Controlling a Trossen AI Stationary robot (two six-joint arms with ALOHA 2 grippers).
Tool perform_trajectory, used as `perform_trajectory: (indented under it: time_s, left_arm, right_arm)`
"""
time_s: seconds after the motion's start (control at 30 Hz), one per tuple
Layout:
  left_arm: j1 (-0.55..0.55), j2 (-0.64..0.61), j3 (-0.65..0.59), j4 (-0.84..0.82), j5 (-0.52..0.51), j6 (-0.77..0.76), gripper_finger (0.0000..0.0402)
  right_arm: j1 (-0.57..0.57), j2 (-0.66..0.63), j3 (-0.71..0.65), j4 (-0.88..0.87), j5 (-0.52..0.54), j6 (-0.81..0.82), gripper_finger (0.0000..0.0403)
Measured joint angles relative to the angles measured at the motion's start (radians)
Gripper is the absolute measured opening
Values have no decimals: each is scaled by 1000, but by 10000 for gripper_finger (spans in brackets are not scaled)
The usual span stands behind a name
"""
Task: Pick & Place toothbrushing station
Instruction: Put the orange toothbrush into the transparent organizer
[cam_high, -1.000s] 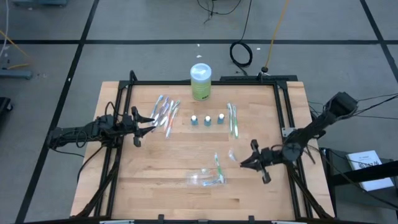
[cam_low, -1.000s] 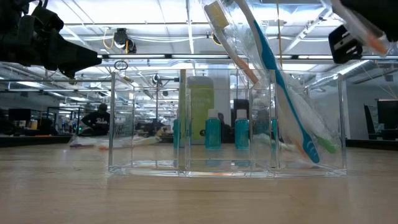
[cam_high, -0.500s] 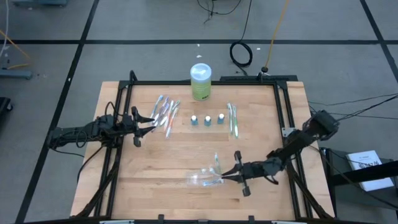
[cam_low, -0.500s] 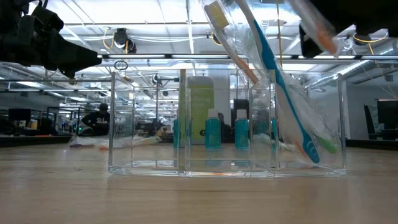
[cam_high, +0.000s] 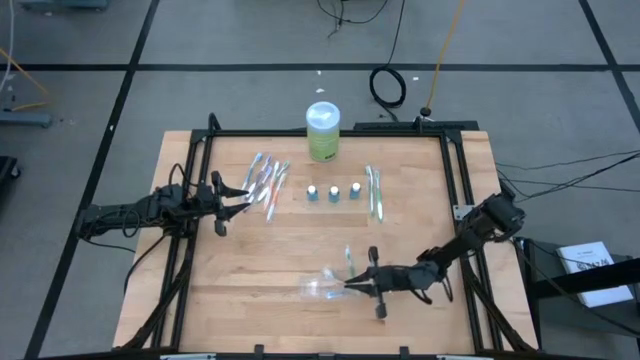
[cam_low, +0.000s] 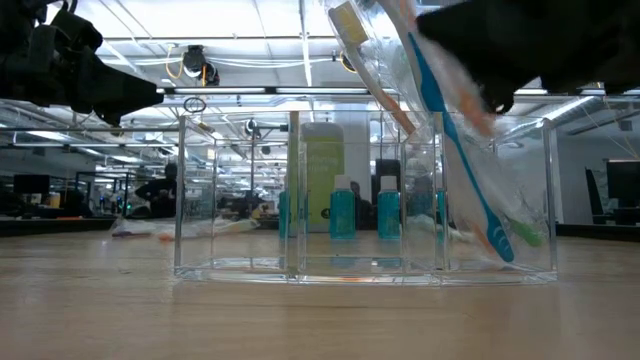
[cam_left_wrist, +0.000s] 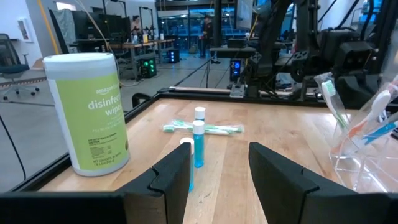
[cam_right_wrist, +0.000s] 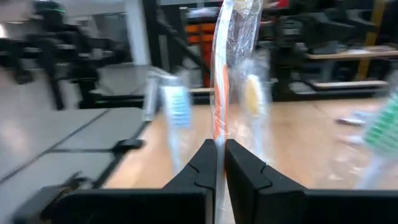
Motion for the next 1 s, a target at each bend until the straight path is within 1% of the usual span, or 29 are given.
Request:
perform_trajectory:
  time_s: [0.1,0.27,0.63,0.73,1.0]
  left_arm:
    - [0,0,0,0,0,0,166]
    - [0,0,0,1,0,0,166]
    - [0,0,0,1,0,0,166]
    - [0,0,0,1,0,0,166]
    - [0,0,0,1,0,0,166]
  right_arm:
    - [5,39,13,1,38,-4,8]
    - [10,66,18,4,39,29,8]
    - [38,68,18,-19,39,24,11]
    - [38,68,18,-21,38,30,27]
    - [38,67,18,-35,36,20,92]
